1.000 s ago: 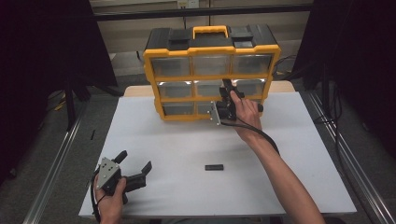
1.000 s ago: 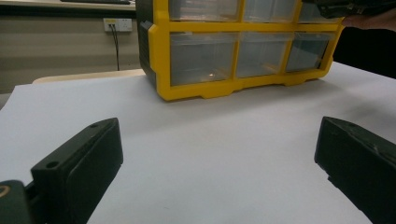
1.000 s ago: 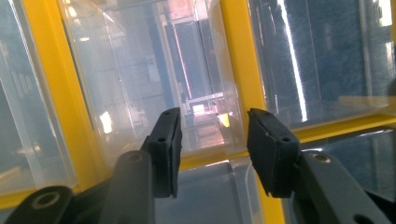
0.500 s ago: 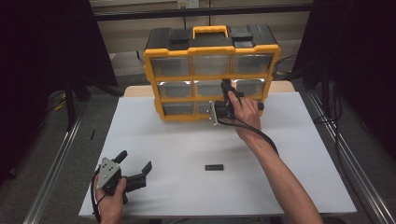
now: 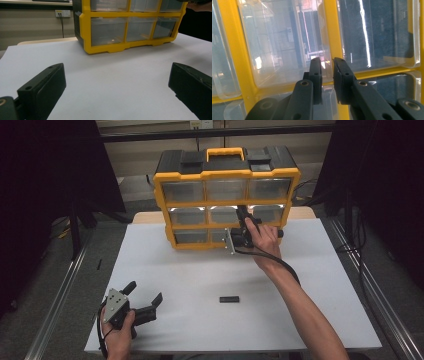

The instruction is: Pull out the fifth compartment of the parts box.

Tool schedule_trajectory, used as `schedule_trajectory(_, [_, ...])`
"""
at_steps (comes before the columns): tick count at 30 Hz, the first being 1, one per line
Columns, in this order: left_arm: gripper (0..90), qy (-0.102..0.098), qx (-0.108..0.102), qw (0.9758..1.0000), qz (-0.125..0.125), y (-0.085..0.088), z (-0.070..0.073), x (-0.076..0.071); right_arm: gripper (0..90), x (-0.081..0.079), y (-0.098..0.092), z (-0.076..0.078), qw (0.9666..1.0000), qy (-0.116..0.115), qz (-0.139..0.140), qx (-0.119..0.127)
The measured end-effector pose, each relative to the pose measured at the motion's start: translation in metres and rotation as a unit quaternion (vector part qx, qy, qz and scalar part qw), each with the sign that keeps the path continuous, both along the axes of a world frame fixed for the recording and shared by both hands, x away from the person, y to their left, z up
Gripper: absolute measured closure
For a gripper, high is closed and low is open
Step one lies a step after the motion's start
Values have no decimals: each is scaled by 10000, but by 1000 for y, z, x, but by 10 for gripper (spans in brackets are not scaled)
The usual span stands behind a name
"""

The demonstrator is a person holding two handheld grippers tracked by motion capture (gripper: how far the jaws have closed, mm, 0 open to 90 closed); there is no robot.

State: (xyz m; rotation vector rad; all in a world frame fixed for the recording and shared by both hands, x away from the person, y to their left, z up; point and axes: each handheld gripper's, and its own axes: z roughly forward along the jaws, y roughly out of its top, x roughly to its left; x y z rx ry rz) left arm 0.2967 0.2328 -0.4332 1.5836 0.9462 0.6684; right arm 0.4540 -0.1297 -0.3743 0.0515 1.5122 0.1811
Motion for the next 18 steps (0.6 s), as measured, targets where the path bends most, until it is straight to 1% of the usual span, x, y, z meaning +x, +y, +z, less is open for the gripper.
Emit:
schedule_trajectory(1, [15,-6,-33,10000,11,0,0,0,781,-1,0,0,10000,20,-24,35])
schedule_trajectory(4, [15,-12,-43,10000,8,-1,0,0,782,-2,0,0,10000,0,13,-9])
schedule_trajectory(5, [15,-6,-12,10000,-2,0,0,0,782,-2,-1,0,10000,15,16,-2])
schedule_trajectory(7, [15,-2,-9,10000,-6,-1,0,0,781,-3,-1,1,10000,-7,30,-2])
schedule_trajectory(11, [15,1,-4,10000,-1,-1,0,0,781,-6,-1,0,10000,21,38,64])
schedule_trajectory(18, [15,-3,3,10000,-1,-1,0,0,781,-11,-1,0,10000,6,70,61])
